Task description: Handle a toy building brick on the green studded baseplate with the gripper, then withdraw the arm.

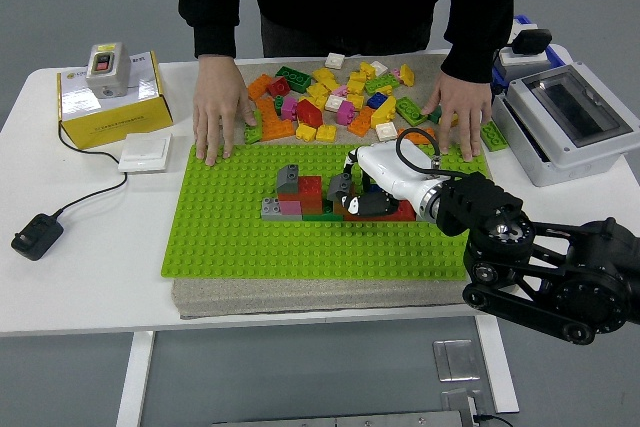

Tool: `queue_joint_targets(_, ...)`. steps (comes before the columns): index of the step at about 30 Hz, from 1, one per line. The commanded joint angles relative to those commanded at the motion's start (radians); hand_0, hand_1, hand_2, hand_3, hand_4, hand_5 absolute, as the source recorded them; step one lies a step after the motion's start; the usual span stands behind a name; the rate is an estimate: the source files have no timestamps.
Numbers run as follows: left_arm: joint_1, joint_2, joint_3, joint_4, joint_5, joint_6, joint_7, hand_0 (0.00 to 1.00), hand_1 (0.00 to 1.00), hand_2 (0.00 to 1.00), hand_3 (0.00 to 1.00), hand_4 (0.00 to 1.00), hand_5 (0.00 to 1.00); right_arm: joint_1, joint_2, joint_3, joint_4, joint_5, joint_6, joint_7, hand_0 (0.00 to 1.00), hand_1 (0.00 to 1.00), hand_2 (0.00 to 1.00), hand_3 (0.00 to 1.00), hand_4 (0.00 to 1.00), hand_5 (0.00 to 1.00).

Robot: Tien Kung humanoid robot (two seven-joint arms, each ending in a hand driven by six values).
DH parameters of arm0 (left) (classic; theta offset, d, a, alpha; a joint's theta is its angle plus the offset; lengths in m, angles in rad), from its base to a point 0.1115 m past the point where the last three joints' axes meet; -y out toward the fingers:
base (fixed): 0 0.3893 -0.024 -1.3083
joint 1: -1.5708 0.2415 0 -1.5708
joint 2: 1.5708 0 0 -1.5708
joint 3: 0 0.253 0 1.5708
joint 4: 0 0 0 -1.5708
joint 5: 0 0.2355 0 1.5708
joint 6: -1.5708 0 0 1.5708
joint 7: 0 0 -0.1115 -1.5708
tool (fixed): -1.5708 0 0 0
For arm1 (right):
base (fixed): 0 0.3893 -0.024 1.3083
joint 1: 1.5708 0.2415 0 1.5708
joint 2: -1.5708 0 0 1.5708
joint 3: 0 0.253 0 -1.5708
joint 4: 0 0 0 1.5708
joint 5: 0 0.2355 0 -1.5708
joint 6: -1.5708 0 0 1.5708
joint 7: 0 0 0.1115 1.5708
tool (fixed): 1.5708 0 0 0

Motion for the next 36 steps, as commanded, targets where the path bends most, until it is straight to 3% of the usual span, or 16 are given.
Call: queue_joint_targets(36, -0.002, 0.002, 0.010, 0.000, -0.040, 0.022, -0.057, 0.687, 0.650, 0.611, 0.653, 0.273, 0.635, 0.028, -0.024, -0.039, -0.011, 0.010, -0.008, 0.023, 0.069, 0.117, 0.404, 0.558, 0.588, 0.628)
